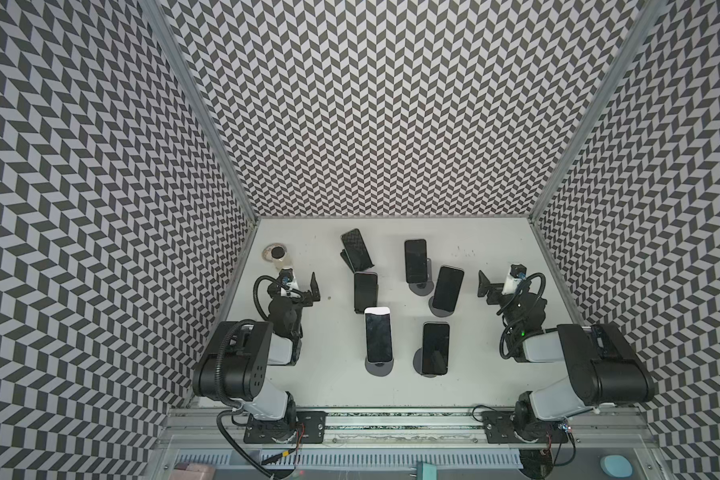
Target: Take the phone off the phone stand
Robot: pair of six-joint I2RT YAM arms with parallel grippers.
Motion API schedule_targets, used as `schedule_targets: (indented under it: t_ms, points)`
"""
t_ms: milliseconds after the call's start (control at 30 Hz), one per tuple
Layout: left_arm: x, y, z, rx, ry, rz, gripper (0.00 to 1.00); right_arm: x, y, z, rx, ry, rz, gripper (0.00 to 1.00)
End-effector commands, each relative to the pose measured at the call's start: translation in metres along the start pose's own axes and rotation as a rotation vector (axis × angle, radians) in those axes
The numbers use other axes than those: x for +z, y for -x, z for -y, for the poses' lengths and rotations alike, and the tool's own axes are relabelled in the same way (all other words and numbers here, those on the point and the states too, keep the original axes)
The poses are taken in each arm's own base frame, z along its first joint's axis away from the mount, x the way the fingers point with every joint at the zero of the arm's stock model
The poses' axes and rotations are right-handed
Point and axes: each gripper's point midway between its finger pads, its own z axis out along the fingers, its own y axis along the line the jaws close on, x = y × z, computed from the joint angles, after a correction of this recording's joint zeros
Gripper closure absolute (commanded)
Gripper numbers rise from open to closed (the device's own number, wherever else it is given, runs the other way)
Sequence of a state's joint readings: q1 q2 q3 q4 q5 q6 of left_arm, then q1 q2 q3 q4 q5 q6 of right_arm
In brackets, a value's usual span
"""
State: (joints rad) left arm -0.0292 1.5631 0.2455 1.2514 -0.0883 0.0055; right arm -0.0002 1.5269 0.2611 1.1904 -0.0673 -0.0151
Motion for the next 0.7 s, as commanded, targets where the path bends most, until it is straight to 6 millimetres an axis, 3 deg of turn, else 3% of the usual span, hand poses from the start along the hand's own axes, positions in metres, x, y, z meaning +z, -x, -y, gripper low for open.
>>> schedule_targets:
  t_ms: [0, 667]
  points:
    - [0.0021, 0.0066, -0.0006, -0.008, -0.003, 0.019, 0.0, 0.0022, 0.0084, -0.0024, -0.004, 0.008, 0.036, 0.01]
    - [0.0021, 0.0066, -0.0007, -0.007, -0.003, 0.019, 0.0, 0.0019, 0.0086, -0.0023, -0.005, 0.008, 0.039, 0.01]
